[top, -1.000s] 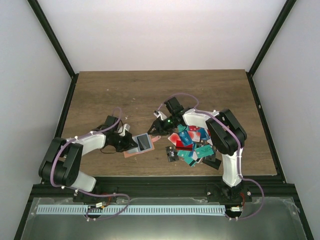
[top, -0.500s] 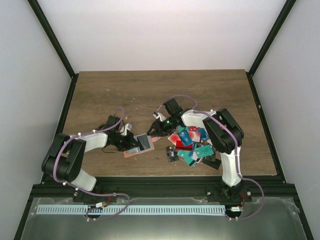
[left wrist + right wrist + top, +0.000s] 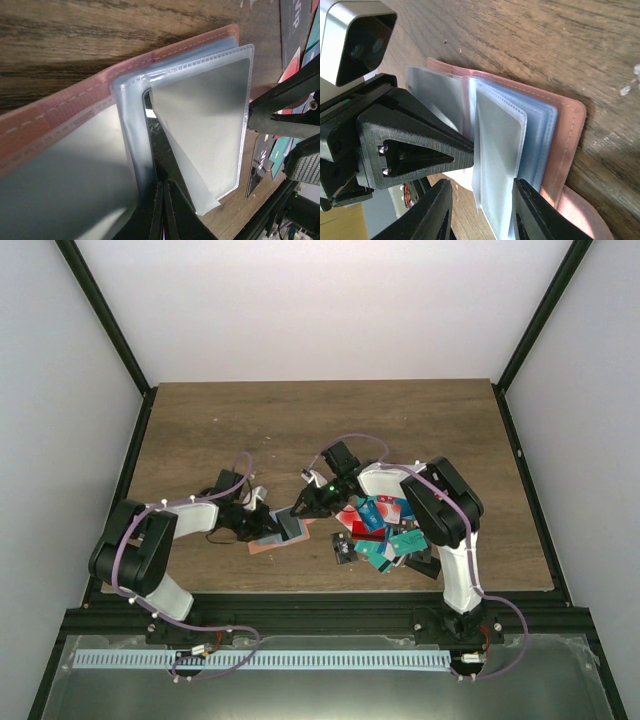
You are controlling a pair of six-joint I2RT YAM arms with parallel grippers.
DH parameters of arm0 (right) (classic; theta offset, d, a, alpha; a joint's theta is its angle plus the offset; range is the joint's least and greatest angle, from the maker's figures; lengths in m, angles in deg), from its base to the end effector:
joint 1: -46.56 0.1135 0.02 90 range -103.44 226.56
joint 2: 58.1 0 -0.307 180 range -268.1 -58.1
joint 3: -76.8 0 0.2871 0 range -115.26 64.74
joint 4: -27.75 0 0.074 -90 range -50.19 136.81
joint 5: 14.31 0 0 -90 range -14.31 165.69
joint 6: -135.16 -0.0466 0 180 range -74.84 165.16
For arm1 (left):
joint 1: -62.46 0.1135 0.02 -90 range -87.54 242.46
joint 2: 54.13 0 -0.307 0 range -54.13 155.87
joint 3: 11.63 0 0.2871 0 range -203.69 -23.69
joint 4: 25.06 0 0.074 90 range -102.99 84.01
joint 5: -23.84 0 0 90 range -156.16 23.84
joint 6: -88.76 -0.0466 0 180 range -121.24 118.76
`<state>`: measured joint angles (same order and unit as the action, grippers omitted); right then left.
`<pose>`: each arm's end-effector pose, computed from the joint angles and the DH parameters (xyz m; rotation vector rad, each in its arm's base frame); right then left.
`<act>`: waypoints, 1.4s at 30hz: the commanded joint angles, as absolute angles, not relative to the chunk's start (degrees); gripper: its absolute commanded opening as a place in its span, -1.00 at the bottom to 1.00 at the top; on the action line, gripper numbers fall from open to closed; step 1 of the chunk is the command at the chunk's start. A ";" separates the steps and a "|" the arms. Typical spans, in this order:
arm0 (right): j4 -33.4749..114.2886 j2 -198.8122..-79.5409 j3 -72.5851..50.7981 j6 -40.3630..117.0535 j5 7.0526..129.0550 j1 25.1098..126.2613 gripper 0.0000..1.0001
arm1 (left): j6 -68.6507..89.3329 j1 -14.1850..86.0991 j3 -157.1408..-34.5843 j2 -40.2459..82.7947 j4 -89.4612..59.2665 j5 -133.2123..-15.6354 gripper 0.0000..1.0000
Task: Put the credit cards into the card holder
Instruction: Insert the credit card into the card holder.
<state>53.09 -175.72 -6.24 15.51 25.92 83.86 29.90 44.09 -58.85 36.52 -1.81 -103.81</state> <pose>0.3371 0.3015 0.1325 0.5168 -2.6761 -1.4473 0.2528 -0.1140 0.1213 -0.1172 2.8425 -1.1238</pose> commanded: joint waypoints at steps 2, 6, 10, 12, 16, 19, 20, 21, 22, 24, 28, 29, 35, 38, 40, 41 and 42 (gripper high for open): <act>52.24 -177.53 -6.10 14.93 24.88 84.59 -0.29 | 28.47 43.64 -58.37 37.99 -1.57 -101.58 -0.92; 52.25 -177.97 -6.44 14.93 24.55 84.78 -0.29 | 28.38 43.64 -58.36 37.91 -1.57 -101.65 -0.92; 52.60 -178.07 -6.71 15.06 24.50 84.88 -0.29 | 28.38 43.59 -58.46 37.99 -1.57 -101.65 -0.92; 52.75 -178.07 -6.84 15.25 24.38 84.88 -0.29 | 28.38 43.61 -58.48 37.99 -1.65 -101.64 -0.92; 53.77 -176.92 -6.91 15.68 26.62 84.88 -0.29 | 28.36 43.57 -58.34 37.89 -1.53 -101.52 -0.92; 53.83 -175.41 -6.11 15.48 28.54 84.94 -0.29 | 28.27 43.61 -58.03 37.80 -1.48 -101.22 -0.92; 53.74 -175.15 -5.90 15.41 28.66 84.89 -0.29 | 28.21 43.61 -57.91 37.82 -1.48 -101.19 -0.92; 53.64 -175.07 -5.67 15.37 28.68 84.88 -0.29 | 28.27 43.64 -57.81 37.80 -1.48 -101.12 -0.92; 53.69 -175.12 -5.53 15.32 28.75 84.88 -0.29 | 28.17 43.63 -57.70 37.87 -1.48 -101.06 -0.92; 53.53 -175.28 -5.27 15.28 28.88 84.89 -0.29 | 28.03 43.64 -57.62 37.94 -1.44 -101.04 -0.92; 52.55 -175.60 -4.74 14.85 27.98 84.94 -0.29 | 27.88 43.65 -57.44 37.89 -1.39 -101.09 -0.92; 52.36 -175.60 -4.78 14.80 27.82 84.95 -0.29 | 27.86 43.63 -57.44 37.82 -1.39 -101.14 -0.92; 51.94 -175.69 -5.84 15.14 26.05 85.76 -0.29 | 27.68 43.56 -57.53 37.77 -1.35 -101.06 -0.92; 52.05 -175.91 -6.80 15.57 25.12 86.57 -0.30 | 27.64 43.63 -57.75 37.36 -1.10 -100.80 -0.92; 52.62 -176.04 -7.50 15.73 25.21 87.07 -0.30 | 27.68 43.65 -57.87 36.96 -0.81 -100.50 -0.92; 52.77 -176.04 -7.83 15.84 25.33 87.28 -0.30 | 27.66 43.65 -57.94 36.74 -0.59 -100.33 -0.92; 53.15 -176.12 -8.06 15.92 25.60 87.48 -0.30 | 27.80 43.60 -57.92 36.38 -0.40 -100.20 -0.92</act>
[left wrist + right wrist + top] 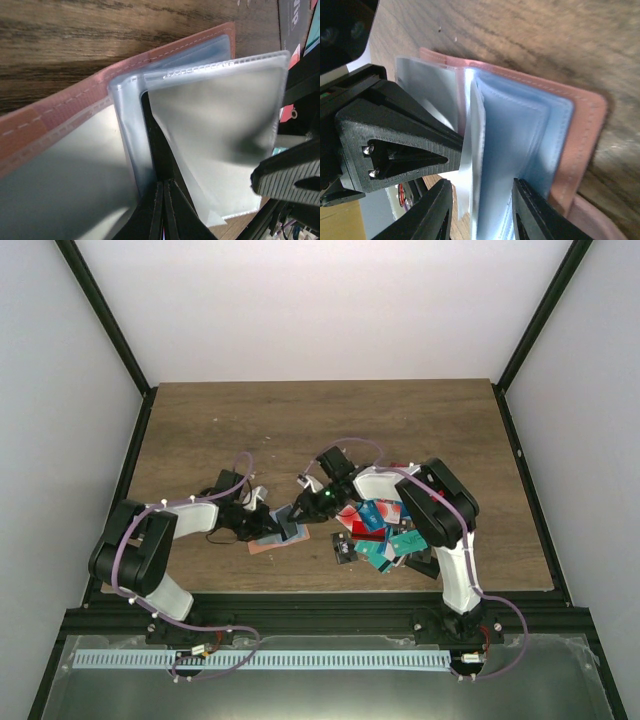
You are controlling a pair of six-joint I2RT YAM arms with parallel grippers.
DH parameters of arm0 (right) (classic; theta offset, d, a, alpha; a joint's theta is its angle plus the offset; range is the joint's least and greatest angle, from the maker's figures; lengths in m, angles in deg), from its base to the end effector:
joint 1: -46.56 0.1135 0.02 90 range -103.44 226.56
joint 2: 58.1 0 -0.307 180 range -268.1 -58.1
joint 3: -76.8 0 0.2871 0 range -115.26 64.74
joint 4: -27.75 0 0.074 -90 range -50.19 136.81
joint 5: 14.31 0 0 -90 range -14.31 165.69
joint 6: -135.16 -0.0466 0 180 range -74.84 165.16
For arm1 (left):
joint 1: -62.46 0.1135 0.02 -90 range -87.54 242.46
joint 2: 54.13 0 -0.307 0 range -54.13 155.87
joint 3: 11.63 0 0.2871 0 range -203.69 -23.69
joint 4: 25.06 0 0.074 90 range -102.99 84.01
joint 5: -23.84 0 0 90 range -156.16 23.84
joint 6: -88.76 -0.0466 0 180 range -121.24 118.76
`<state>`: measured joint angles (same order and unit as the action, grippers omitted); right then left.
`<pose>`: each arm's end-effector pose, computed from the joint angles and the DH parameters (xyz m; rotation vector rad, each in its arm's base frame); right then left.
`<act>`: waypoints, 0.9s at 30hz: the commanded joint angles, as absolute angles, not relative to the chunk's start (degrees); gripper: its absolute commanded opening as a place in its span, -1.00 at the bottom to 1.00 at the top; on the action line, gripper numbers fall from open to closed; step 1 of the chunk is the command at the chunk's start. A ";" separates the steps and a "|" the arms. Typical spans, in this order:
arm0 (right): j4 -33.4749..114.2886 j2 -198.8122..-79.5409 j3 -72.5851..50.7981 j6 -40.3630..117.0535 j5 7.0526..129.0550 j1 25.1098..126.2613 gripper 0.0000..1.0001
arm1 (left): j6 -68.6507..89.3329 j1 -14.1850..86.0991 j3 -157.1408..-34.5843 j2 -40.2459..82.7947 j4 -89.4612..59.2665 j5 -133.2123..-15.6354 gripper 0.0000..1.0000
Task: Put the credit cards into the card holder
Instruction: Insert the credit card into the card holder.
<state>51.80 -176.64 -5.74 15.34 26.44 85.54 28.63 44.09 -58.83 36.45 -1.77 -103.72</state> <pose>0.3284 0.3112 0.1240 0.5459 -2.6663 -1.4299 0.2527 -0.1139 0.1214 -0.0859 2.8365 -1.1174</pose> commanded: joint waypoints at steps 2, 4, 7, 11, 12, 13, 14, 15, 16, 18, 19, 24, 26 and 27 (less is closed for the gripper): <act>53.83 -176.25 -8.43 15.97 26.04 87.59 -0.30 | 27.99 43.68 -58.01 35.49 -0.13 -99.95 -0.92; 54.38 -176.22 -8.65 16.05 26.35 87.60 -0.30 | 28.16 43.62 -58.00 34.82 0.20 -99.83 -0.92; 55.82 -176.31 -9.09 16.23 27.46 87.60 -0.30 | 28.51 43.64 -58.01 34.09 0.51 -99.59 -0.92; 58.43 -175.88 -10.19 16.71 30.21 87.68 -0.30 | 29.08 43.67 -57.73 33.20 0.71 -99.32 -0.92; 59.41 -175.54 -10.68 16.92 31.47 87.73 -0.30 | 29.14 43.65 -57.63 33.00 0.79 -99.19 -0.92; 60.34 -175.36 -11.19 17.11 32.44 87.72 -0.31 | 29.24 43.62 -57.54 32.83 0.85 -99.02 -0.92; 61.13 -175.01 -11.54 17.34 32.97 87.71 -0.31 | 29.36 43.59 -57.41 32.63 0.89 -98.88 -0.92; 61.55 -174.80 -11.83 17.57 33.13 87.69 -0.30 | 29.41 43.57 -57.31 32.62 0.89 -98.84 -0.92; 61.70 -174.39 -11.81 17.58 33.12 87.69 -0.31 | 29.63 43.65 -57.21 32.50 0.83 -98.86 -0.92; 61.72 -173.92 -11.72 17.63 32.71 87.76 -0.31 | 29.80 43.59 -56.95 32.29 0.72 -98.80 -0.92; 61.70 -173.74 -11.64 17.80 32.44 87.78 -0.31 | 29.90 43.64 -56.88 32.25 0.64 -98.77 -0.92; 61.00 -173.41 -10.95 18.30 30.96 88.18 -0.30 | 30.46 43.62 -56.79 32.31 0.37 -98.86 -0.92; 60.73 -173.41 -11.02 18.49 30.19 88.39 -0.31 | 30.57 43.63 -56.94 32.35 0.28 -98.86 -0.92; 60.40 -173.41 -10.94 18.41 29.71 88.42 -0.31 | 30.53 43.57 -57.04 32.42 0.28 -98.78 -0.92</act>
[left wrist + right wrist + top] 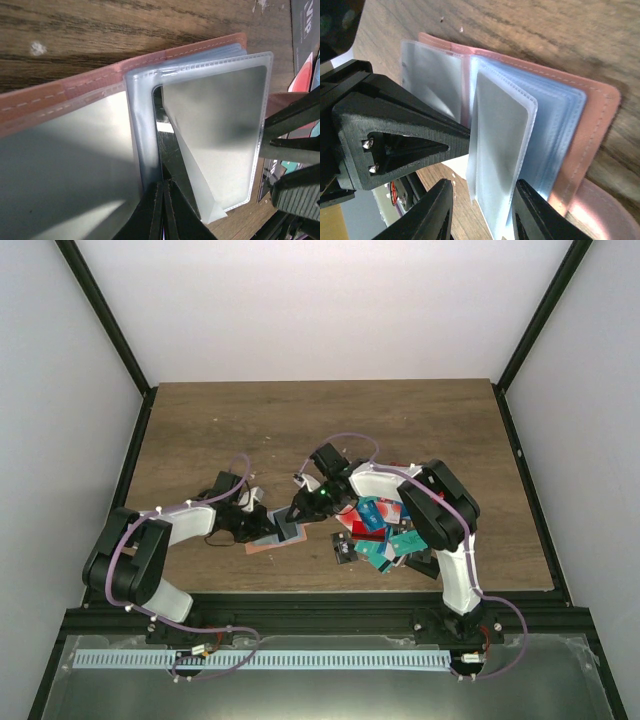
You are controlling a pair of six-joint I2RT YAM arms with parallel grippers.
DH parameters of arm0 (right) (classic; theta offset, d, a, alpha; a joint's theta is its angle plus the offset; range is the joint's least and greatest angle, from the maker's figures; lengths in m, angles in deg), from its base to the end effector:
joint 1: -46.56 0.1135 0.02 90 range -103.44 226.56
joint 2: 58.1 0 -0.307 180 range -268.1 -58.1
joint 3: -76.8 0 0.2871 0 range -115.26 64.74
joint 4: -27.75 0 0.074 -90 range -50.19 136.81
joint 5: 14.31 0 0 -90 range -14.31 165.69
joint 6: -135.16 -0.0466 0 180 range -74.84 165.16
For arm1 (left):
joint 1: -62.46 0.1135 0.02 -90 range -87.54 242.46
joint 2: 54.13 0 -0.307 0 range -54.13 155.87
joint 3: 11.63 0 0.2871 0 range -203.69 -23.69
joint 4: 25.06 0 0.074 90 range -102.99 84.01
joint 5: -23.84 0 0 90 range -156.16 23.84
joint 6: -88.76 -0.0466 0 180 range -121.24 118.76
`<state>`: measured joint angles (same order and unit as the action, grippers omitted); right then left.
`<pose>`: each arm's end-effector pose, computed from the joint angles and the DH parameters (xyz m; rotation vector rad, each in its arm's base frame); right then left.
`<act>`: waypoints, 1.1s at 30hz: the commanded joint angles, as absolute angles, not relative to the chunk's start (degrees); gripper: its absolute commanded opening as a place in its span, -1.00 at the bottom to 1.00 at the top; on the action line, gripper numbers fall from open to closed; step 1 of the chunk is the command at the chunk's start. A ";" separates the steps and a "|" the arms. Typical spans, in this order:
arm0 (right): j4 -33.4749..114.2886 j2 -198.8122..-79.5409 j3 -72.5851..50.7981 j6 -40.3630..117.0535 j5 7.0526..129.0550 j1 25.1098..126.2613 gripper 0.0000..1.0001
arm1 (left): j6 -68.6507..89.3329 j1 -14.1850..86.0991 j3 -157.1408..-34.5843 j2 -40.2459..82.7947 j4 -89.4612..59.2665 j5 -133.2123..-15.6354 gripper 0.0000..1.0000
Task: Put the credit cards into the card holder
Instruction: Insert the credit card into the card holder.
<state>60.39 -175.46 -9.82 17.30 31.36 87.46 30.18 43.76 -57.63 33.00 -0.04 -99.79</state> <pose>0.3233 0.3231 0.1435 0.5810 -2.7278 -1.3042 0.2441 -0.1099 0.1281 -0.1343 2.8388 -1.0301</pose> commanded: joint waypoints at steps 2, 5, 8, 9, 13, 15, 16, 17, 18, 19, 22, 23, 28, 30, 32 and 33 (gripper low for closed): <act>59.78 -173.53 -10.93 18.36 28.69 88.41 -0.31 | 30.66 43.60 -57.13 32.52 0.28 -98.69 -0.92; 59.54 -173.68 -11.08 18.27 28.00 88.49 -0.31 | 30.90 43.56 -57.20 32.62 0.19 -98.64 -0.92; 60.25 -173.89 -11.74 18.14 28.41 88.50 -0.30 | 31.06 43.60 -57.46 32.57 0.38 -98.56 -0.92; 60.57 -173.93 -11.99 18.22 28.43 88.48 -0.30 | 31.16 43.54 -57.69 32.42 0.71 -98.59 -0.92; 60.66 -174.02 -12.46 17.93 27.97 88.50 -0.30 | 31.41 43.54 -60.23 29.80 4.92 -97.33 -0.92; 60.70 -174.19 -12.86 17.65 27.80 88.60 -0.30 | 31.72 43.61 -61.76 27.42 7.64 -95.87 -0.92; 60.76 -174.34 -13.11 17.62 27.93 88.70 -0.30 | 32.12 43.64 -62.68 26.34 8.72 -95.14 -0.92; 60.79 -174.52 -13.30 17.59 28.02 88.93 -0.30 | 32.67 43.60 -63.19 25.23 9.67 -94.86 -0.92; 60.89 -174.76 -13.56 17.62 28.00 89.19 -0.30 | 33.12 43.59 -63.59 24.30 10.42 -94.81 -0.91; 61.02 -175.01 -14.00 17.67 28.09 89.52 -0.30 | 33.62 43.61 -64.05 23.31 10.96 -94.86 -0.91; 62.09 -175.64 -15.52 17.50 28.92 90.87 -0.30 | 34.14 43.61 -65.30 20.60 13.59 -93.78 -0.90; 62.54 -175.75 -16.19 17.42 29.28 91.36 -0.30 | 34.13 43.64 -65.87 19.66 14.73 -93.09 -0.91; 64.08 -178.15 -20.16 18.39 28.09 94.57 -0.28 | 33.71 43.95 -70.12 14.10 22.34 -88.31 -0.86; 63.45 -179.18 -21.85 19.76 25.77 96.16 -0.25 | 33.32 44.25 -71.89 11.60 25.63 -86.57 -0.82; 61.94 -179.94 -23.10 21.27 22.46 97.36 -0.21 | 32.83 44.48 -73.02 9.20 27.84 -86.06 -0.78; 61.29 -180.18 -23.63 22.02 20.42 97.73 -0.19 | 32.67 44.61 -73.34 8.22 29.09 -86.00 -0.77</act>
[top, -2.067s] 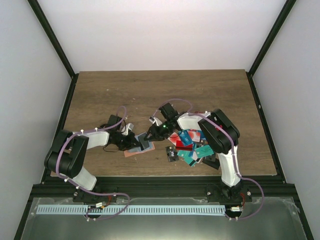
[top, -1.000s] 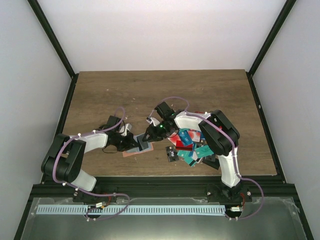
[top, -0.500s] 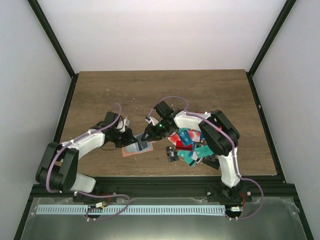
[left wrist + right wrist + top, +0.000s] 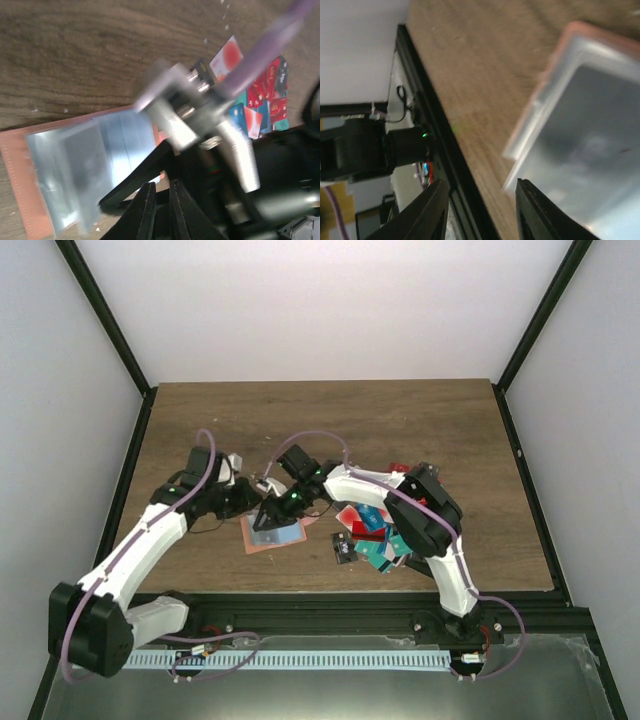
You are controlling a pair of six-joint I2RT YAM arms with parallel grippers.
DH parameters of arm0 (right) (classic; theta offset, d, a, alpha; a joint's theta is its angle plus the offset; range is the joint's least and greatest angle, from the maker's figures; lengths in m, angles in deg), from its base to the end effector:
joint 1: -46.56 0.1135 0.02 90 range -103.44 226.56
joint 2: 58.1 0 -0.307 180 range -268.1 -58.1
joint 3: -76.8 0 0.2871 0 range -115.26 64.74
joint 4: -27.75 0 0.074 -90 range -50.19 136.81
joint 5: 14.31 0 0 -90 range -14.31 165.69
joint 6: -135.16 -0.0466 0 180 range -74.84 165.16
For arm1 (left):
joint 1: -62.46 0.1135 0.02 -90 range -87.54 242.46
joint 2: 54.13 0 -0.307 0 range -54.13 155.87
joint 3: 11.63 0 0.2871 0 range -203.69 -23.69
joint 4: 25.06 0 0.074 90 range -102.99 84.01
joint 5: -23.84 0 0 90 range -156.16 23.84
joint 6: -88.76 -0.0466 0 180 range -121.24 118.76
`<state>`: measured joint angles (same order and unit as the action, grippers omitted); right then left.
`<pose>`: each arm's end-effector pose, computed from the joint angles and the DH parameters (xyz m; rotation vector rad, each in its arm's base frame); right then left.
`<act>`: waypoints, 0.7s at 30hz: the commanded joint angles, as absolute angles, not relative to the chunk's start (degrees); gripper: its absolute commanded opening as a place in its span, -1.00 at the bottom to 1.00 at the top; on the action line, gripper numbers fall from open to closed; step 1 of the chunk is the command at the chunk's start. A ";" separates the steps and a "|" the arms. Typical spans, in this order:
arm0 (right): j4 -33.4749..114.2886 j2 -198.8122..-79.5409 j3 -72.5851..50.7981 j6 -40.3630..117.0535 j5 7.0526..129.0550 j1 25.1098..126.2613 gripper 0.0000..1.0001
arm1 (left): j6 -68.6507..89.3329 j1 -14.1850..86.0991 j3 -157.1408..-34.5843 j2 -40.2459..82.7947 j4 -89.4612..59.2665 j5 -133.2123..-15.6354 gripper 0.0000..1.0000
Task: Put the credit cards into the card holder
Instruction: Insert the credit card into the card holder, then pick up the credit card from the center of the board.
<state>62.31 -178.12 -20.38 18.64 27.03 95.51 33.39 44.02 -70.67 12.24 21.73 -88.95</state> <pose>0.2984 0.3960 0.1796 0.8688 -2.5600 -1.4380 0.2317 -0.0963 0.2634 -0.2002 2.6245 -0.8535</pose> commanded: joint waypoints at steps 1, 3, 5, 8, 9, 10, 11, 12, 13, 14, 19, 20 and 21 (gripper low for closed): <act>60.54 -180.22 -23.82 22.45 18.18 97.98 -0.17 | 32.40 44.68 -73.38 7.33 29.68 -86.06 -0.76; 59.68 -179.28 -24.08 22.92 15.58 97.97 -0.15 | 31.88 44.76 -72.93 6.07 30.40 -86.70 -0.75; 60.15 -177.24 -24.08 24.42 15.57 97.76 -0.13 | 31.60 44.79 -72.31 5.17 30.85 -87.71 -0.75; 60.23 -172.34 -21.94 24.42 17.99 96.48 -0.10 | 30.97 44.65 -71.98 4.11 31.81 -89.52 -0.75; 60.21 -170.33 -20.66 24.17 19.63 95.91 -0.11 | 30.59 44.59 -72.20 3.67 32.03 -89.76 -0.75; 60.50 -168.17 -19.33 23.85 21.92 95.35 -0.10 | 30.17 44.41 -72.46 3.40 32.15 -89.99 -0.74; 61.27 -165.93 -17.81 23.50 25.42 94.76 -0.10 | 29.63 44.18 -72.69 3.32 32.13 -90.37 -0.73; 62.13 -163.59 -16.16 22.98 29.17 94.12 -0.09 | 29.16 43.81 -72.88 3.66 31.91 -90.72 -0.71; 62.95 -161.13 -13.89 22.21 32.55 93.32 -0.09 | 28.82 43.33 -72.86 4.33 31.54 -91.34 -0.70; 63.72 -158.80 -11.63 21.32 37.08 92.55 -0.09 | 28.69 42.66 -72.74 5.26 30.82 -92.25 -0.70; 66.51 -145.04 3.99 14.35 48.15 87.61 -0.01 | 32.43 35.36 -71.80 9.29 22.47 -92.50 -0.70; 66.65 -142.45 7.35 12.68 49.27 86.69 -0.01 | 33.33 33.32 -71.77 10.42 20.27 -92.48 -0.70; 66.74 -139.55 10.67 10.99 50.28 85.70 0.01 | 33.95 31.33 -71.76 11.77 18.25 -92.80 -0.70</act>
